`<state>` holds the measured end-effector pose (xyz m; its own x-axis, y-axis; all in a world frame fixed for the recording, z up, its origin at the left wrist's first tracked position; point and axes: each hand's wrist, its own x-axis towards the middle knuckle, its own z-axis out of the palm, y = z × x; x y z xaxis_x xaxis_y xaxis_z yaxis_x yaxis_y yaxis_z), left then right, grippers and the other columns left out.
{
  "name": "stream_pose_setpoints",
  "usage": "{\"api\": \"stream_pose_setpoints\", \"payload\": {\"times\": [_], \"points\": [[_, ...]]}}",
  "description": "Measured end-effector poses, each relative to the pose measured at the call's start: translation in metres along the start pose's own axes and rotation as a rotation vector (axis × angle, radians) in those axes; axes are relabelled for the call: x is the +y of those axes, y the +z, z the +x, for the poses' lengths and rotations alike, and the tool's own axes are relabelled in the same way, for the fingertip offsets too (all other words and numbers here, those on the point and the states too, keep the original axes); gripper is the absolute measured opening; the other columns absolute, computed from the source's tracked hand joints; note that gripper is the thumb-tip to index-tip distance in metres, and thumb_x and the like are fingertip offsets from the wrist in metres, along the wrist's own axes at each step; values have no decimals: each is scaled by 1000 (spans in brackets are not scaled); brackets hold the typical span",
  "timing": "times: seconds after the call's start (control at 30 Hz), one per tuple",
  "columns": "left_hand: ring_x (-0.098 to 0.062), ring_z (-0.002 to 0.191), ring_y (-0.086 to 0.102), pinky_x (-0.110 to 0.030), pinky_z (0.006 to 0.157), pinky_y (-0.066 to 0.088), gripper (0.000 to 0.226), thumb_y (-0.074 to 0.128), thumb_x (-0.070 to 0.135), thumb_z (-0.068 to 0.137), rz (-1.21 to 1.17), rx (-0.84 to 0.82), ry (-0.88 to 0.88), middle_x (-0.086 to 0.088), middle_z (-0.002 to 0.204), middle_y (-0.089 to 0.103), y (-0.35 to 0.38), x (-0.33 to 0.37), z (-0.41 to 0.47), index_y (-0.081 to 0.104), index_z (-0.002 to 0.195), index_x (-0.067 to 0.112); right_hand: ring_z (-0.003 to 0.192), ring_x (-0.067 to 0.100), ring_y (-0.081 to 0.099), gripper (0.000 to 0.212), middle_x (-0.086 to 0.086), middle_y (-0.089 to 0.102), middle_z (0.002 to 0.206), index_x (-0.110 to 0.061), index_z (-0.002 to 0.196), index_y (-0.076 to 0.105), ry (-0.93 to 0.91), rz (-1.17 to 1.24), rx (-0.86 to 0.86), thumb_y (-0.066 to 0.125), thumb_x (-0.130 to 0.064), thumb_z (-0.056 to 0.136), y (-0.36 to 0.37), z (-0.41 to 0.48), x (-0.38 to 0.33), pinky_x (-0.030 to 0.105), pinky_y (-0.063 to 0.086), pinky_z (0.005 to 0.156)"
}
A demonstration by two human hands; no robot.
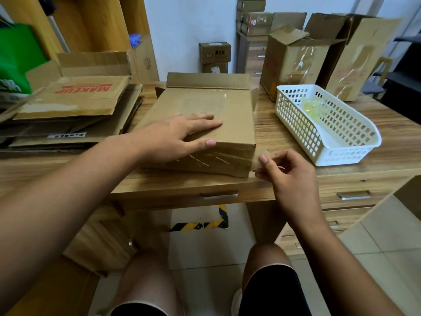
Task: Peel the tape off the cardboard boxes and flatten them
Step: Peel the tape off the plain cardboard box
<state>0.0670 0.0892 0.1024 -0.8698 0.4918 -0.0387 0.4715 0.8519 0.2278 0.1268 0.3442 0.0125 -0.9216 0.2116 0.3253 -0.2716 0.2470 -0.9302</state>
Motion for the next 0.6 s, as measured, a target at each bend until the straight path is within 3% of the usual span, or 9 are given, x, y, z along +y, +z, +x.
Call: {"api": "stream_pose_setpoints", "payload": {"times": [0.1, 0.17, 0.27, 0.33, 0.47, 0.6], "points": [[-7, 150, 7, -43, 123, 5, 67, 20, 83, 83, 23, 27, -28, 28, 163, 9, 5, 5, 3, 13, 147, 65, 78, 23, 75, 13, 8, 71, 82, -24, 96, 65, -15, 35, 17, 70, -12, 94, -1, 2, -1, 50, 62, 77], [-3, 147, 7, -35, 120, 2, 66, 24, 75, 86, 38, 42, -37, 26, 162, 10, 6, 12, 4, 16, 150, 60, 78, 21, 75, 24, 4, 69, 82, -31, 101, 64, -32, 40, 24, 70, -8, 94, -1, 2, 0, 47, 63, 78], [4, 138, 4, -32, 117, 3, 60, 29, 68, 92, 18, 44, -47, 27, 161, 11, 6, 16, 3, 18, 150, 58, 78, 15, 73, 24, -7, 73, 85, -31, 95, 68, -89, -11, 26, 68, -7, 95, -1, -2, 1, 40, 62, 78], [4, 135, 3, -35, 118, 3, 59, 30, 68, 93, 5, 48, -58, 28, 161, 11, 7, 15, 4, 19, 150, 58, 78, 11, 72, 25, -11, 73, 85, -31, 93, 68, -125, -29, 37, 68, -6, 95, 1, -8, 0, 34, 61, 76], [-5, 150, 11, -46, 125, 8, 66, 22, 77, 86, 28, 70, -28, 25, 163, 13, 11, 10, 7, 19, 150, 59, 84, 9, 69, 24, -14, 70, 88, -27, 97, 67, -252, -116, 51, 67, -3, 95, 9, -29, 1, 30, 58, 75], [-10, 152, 15, -49, 125, 13, 68, 19, 83, 85, 30, 92, -24, 25, 163, 15, 16, 6, 10, 19, 149, 61, 86, 5, 67, 20, -8, 70, 90, -20, 101, 70, -360, -162, 51, 68, -2, 94, 20, -45, 2, 24, 55, 75]]}}
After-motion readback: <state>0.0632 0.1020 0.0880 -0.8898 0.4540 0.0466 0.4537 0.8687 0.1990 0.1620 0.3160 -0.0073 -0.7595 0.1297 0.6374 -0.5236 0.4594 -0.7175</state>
